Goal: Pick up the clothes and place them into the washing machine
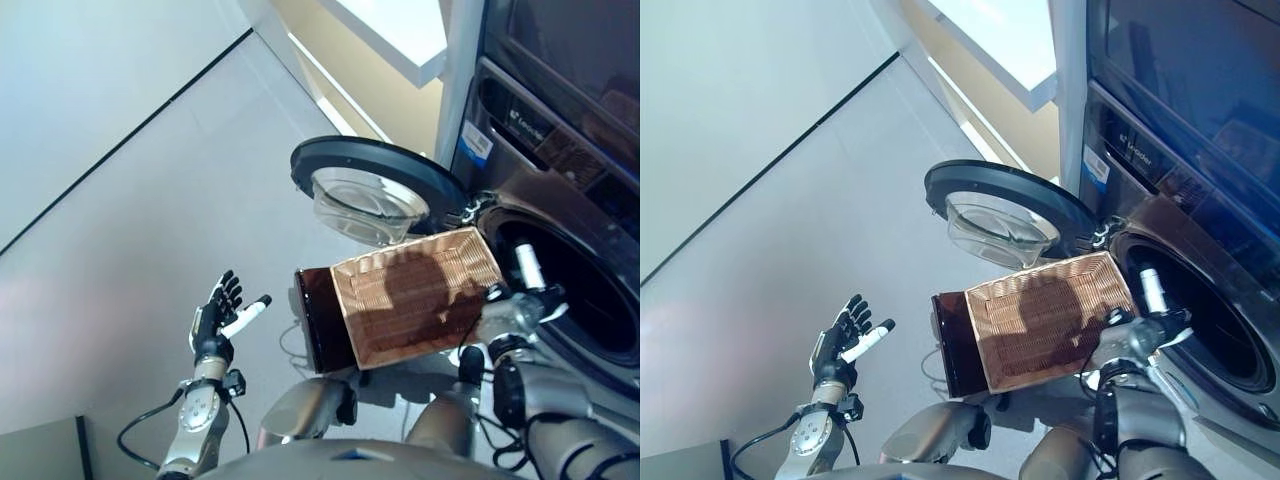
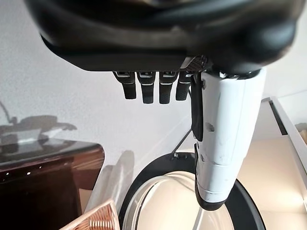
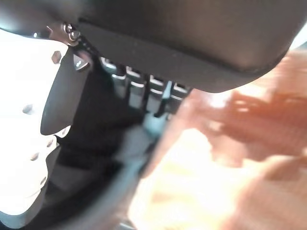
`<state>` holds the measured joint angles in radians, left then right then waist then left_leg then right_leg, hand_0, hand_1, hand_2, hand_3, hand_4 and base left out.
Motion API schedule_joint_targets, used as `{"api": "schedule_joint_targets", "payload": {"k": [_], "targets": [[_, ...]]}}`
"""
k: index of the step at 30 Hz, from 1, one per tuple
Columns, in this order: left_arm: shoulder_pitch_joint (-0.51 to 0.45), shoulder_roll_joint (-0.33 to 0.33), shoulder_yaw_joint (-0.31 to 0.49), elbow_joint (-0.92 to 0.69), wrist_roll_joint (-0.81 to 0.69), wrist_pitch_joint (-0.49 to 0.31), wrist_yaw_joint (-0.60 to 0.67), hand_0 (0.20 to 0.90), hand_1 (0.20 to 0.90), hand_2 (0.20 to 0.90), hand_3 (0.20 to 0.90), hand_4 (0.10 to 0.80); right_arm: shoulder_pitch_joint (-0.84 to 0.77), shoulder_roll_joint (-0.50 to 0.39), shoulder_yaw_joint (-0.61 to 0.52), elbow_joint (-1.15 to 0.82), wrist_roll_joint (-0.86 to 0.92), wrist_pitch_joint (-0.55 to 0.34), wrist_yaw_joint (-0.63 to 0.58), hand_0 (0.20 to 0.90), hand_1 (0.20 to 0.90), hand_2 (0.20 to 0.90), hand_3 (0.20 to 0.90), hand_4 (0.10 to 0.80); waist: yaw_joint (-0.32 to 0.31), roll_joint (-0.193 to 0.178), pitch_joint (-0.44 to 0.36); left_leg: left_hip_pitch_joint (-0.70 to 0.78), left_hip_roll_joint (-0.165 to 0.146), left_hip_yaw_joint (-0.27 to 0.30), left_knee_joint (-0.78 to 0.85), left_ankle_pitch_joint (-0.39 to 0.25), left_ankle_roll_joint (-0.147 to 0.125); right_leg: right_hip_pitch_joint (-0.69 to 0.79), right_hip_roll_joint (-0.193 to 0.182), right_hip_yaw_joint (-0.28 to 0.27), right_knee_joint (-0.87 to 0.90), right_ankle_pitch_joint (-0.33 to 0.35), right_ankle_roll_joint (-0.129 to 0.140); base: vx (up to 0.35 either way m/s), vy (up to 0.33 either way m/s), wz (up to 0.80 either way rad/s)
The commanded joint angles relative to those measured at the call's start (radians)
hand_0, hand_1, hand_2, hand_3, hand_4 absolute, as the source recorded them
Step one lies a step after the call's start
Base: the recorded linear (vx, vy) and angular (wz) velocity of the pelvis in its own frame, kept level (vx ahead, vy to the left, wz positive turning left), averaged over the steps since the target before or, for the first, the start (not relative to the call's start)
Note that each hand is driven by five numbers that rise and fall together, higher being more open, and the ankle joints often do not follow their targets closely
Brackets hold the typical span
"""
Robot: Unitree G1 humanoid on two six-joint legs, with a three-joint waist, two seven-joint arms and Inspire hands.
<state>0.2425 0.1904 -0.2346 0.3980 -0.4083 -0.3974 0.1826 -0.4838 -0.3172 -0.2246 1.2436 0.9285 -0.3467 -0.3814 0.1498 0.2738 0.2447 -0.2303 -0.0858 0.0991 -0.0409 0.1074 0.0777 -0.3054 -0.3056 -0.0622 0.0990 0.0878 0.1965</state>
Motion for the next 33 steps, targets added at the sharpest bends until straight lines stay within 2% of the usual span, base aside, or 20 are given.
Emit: {"api": "schedule_joint_targets", "payload": {"k": [1,7,13,18,33], "targets": [[0.004,-0.005,0.101,-0.097,-0.020,-0.072,-0.002,0.900,0.900,0.900,0.900,0.800,0.023,0.029,0.062,-0.070,-0.026,-0.052,0.056,0.900,0.900,0.900,0.900,0.800,0.016,-0.011,-0.039,-0.114,0.029,-0.032,0.078,-0.022,-0.093,-0.010,0.020,0.007,0.036,-0.058,-0.091,0.000,0.000,0.00],[0.001,-0.018,0.107,-0.094,-0.036,-0.076,0.001,0.900,0.900,0.900,0.900,0.800,0.063,0.109,0.050,-0.136,0.046,-0.102,0.070,0.900,0.900,0.900,0.900,0.800,0.002,-0.014,-0.019,-0.128,0.030,-0.029,0.086,-0.021,-0.091,-0.034,0.026,0.016,0.055,-0.061,-0.096,-0.005,0.002,0.00],[0.000,-0.018,0.099,-0.074,-0.049,-0.087,0.012,0.900,0.900,0.900,0.900,0.800,0.049,0.112,0.007,-0.144,0.078,-0.142,0.040,0.900,0.900,0.900,0.900,0.800,0.003,0.001,-0.013,-0.129,0.033,-0.027,0.086,-0.018,-0.092,-0.039,0.028,0.019,0.065,-0.066,-0.098,0.003,0.004,-0.01],[0.000,-0.019,0.103,-0.064,-0.050,-0.085,0.020,0.900,0.900,0.900,0.900,0.800,0.063,0.114,-0.016,-0.154,0.104,-0.151,0.048,0.900,0.900,0.900,0.900,0.800,0.001,-0.004,-0.030,-0.122,0.031,-0.028,0.089,-0.024,-0.092,-0.029,0.028,0.020,0.065,-0.070,-0.094,0.033,0.001,0.00],[0.034,0.008,0.047,-0.124,-0.052,-0.098,0.000,0.900,0.900,0.900,0.900,0.800,-0.082,-0.034,-0.094,-0.177,0.085,-0.198,-0.050,0.900,0.900,0.900,0.900,0.800,0.019,0.086,0.016,-0.138,0.020,-0.030,0.073,-0.012,-0.087,-0.102,0.033,0.040,0.130,-0.105,-0.102,-0.011,0.005,-0.01]]}}
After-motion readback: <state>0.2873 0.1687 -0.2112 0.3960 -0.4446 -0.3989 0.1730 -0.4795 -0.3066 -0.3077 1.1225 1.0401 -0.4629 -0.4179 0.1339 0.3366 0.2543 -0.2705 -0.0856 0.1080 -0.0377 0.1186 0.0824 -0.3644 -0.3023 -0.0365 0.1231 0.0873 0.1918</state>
